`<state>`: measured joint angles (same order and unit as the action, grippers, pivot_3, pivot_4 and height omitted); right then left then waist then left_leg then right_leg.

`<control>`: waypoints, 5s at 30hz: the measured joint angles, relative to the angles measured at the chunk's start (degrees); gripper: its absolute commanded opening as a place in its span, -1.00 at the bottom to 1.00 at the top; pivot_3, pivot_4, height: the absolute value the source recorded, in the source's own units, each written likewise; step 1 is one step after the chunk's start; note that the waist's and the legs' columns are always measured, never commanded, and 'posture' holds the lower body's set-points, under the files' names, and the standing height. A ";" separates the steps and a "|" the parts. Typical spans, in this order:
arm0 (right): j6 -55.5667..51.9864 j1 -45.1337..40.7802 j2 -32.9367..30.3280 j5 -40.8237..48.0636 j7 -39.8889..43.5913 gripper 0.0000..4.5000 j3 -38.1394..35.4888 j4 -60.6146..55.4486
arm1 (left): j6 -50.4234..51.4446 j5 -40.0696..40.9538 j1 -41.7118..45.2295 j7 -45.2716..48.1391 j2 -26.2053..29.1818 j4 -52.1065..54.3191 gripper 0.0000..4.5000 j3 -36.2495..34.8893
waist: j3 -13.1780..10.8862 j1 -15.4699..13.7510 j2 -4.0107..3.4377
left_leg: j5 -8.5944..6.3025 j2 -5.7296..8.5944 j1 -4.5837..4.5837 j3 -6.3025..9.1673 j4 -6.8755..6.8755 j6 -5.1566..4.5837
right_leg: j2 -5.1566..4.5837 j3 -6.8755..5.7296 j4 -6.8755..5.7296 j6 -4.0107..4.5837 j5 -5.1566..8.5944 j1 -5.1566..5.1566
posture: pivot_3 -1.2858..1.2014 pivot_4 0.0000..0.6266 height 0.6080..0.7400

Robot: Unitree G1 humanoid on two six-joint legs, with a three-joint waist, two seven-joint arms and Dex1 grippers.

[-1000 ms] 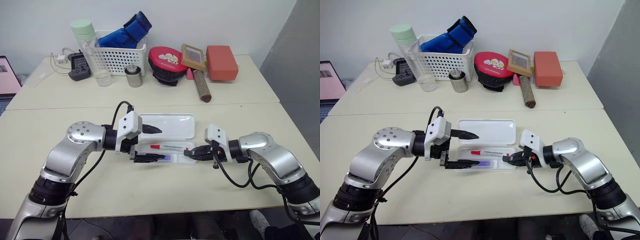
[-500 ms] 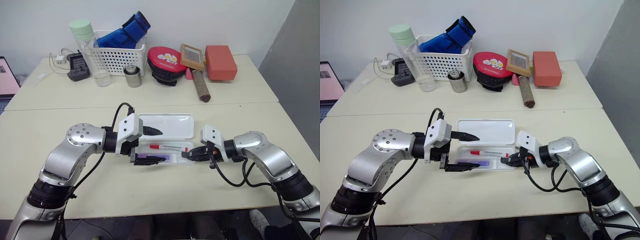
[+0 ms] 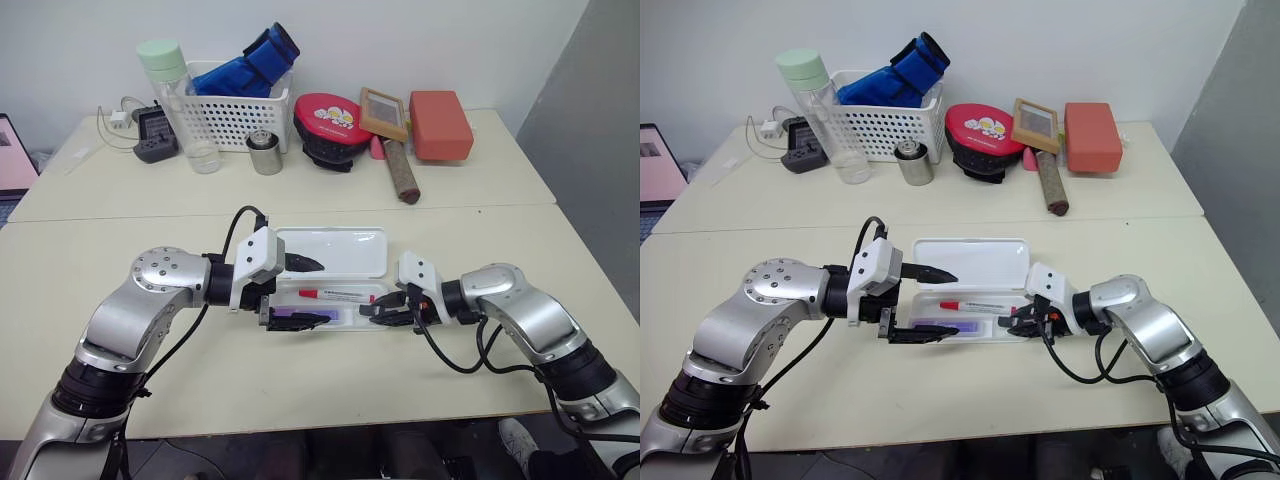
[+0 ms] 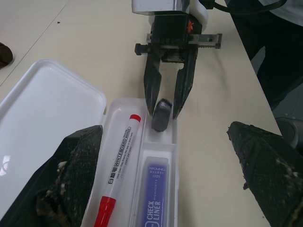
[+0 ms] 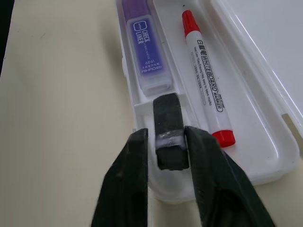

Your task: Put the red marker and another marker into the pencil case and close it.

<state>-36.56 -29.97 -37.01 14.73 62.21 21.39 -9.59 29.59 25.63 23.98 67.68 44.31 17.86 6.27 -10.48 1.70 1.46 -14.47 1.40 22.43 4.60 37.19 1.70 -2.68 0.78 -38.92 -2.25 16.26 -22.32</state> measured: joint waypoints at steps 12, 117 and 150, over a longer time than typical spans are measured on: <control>-0.35 -0.34 0.72 3.99 1.60 0.99 -2.97 -0.04 | 0.37 0.18 0.00 -1.49 -0.19 0.22 1.00 0.05 | 0.00 -0.01 0.00 | 0.00 0.00 0.00 0.00 0.00 0.00 | 0.00 0.00 0.00 0.00 0.00 0.00 | 0.03 -0.52 1.00; 17.01 -19.99 14.75 -14.20 23.76 -0.98 0.59 24.82 | 10.30 14.83 -13.69 -9.66 9.52 11.47 1.00 -20.24 | -0.10 0.59 -0.15 | 0.01 -0.06 0.00 -0.13 -0.18 0.05 | -0.06 0.14 -0.04 0.09 -0.05 -0.28 | 0.03 -0.52 1.00; 8.32 -11.65 16.62 -2.78 4.10 -0.98 -14.59 18.90 | 9.64 12.34 -10.28 -17.80 3.01 5.33 1.00 -20.38 | -0.11 -0.07 -0.17 | 0.00 -0.10 -0.39 -0.05 -0.21 0.04 | -0.04 0.09 -0.04 0.15 -0.07 0.07 | 0.03 -0.52 1.00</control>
<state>-28.23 -41.62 -20.39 11.96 66.30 6.80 9.32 39.23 37.97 13.71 49.88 47.32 23.19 -14.11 -10.59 1.63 1.28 -14.47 1.30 22.04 4.55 36.98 1.74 -2.71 0.87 -38.96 -2.10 16.20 -22.25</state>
